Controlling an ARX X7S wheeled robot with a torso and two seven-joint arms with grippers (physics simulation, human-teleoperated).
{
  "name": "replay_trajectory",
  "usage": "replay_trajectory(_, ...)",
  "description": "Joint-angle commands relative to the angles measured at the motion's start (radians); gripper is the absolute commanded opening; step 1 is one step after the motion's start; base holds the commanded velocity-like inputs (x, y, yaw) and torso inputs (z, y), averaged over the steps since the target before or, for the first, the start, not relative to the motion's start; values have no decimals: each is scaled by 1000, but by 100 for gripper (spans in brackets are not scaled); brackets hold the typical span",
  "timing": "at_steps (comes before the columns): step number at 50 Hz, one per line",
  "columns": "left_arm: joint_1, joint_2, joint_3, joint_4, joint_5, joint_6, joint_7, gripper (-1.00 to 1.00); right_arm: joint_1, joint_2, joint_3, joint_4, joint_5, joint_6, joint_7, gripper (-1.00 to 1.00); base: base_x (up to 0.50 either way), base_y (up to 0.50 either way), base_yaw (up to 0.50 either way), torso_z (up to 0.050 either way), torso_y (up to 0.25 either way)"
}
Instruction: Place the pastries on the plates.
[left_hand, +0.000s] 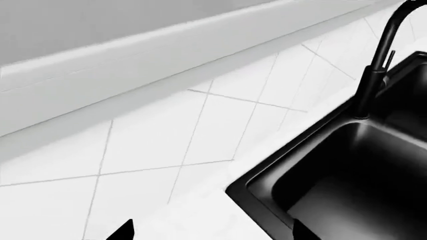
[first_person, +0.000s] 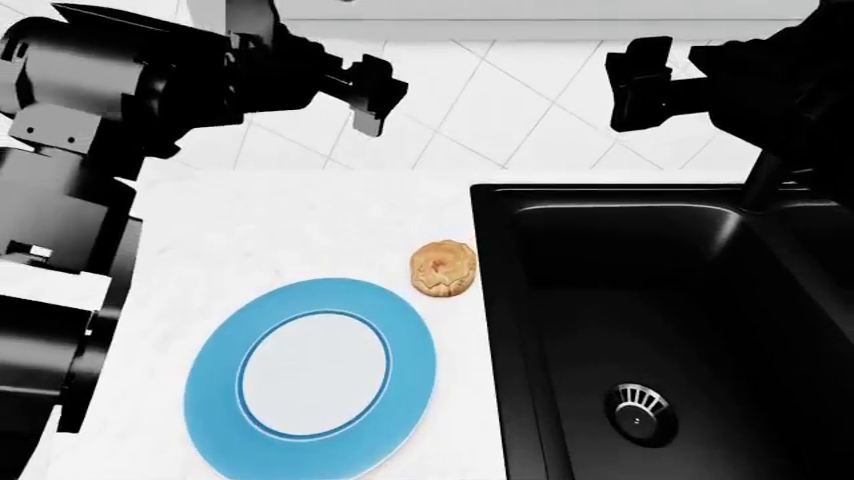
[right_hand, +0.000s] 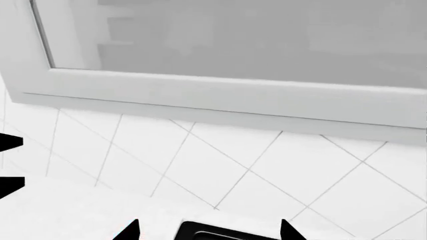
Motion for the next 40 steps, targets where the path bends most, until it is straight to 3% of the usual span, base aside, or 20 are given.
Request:
replay_trajectory(1,-27,64,97,-134,37,49,143,100,7,-6,-7,17,-4,-5,4,100,0,0,0,0,0)
replay_trajectory(29,21,83,150,-59,27,20,196,100,-10,-14,-12,29,-2,-26,18,100,0,0,0,0,0)
replay_trajectory(40,54,71,173,24,3,-57,211,100,-17,-10,-11,26,1,-32,20,100,0,0,0,0,0)
